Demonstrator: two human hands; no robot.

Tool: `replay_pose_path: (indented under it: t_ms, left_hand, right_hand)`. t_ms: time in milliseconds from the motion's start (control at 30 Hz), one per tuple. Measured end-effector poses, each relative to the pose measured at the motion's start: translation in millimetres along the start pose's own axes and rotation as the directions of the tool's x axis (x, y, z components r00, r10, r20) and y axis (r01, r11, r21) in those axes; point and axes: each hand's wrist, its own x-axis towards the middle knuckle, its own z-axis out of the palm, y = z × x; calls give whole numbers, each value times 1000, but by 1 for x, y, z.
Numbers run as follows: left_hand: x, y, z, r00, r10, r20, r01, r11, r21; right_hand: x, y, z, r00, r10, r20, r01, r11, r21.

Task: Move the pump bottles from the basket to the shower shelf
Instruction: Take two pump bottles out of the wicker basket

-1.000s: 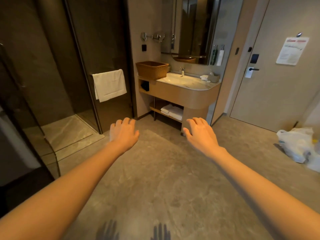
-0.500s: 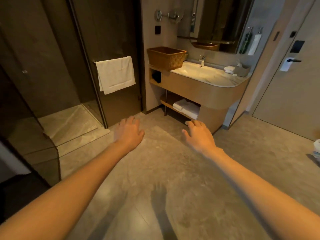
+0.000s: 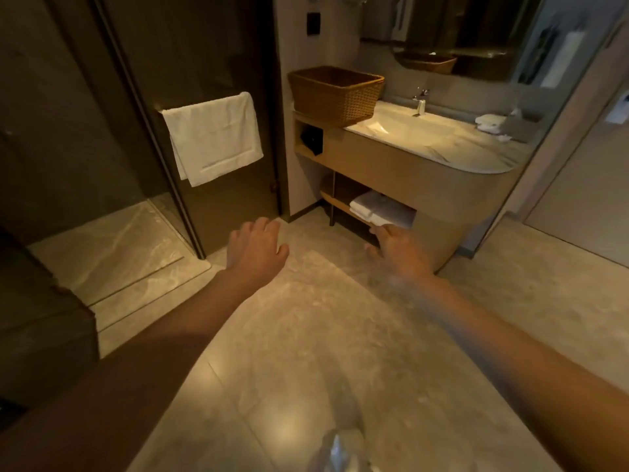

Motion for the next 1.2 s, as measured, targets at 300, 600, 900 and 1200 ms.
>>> replay_pose_path:
  t_ms: [300, 600, 900, 1200]
  left_hand:
    - [200, 23, 52, 998, -49, 31, 51, 997, -62]
    - [342, 3, 114, 982, -144, 120, 150, 988, -39]
    - [520, -49, 151, 974, -199, 112, 203, 979, -30]
    - [679, -68, 177, 962, -245, 125, 248, 969, -13]
  right_hand:
    - [212, 66, -1, 995, -20, -95, 26, 998, 63]
    - [370, 99, 54, 992, -75, 105, 67, 994, 82]
    - [570, 101, 89, 992, -116, 57, 110, 989, 100]
    - [746, 115, 101, 975, -223, 8, 223, 974, 31]
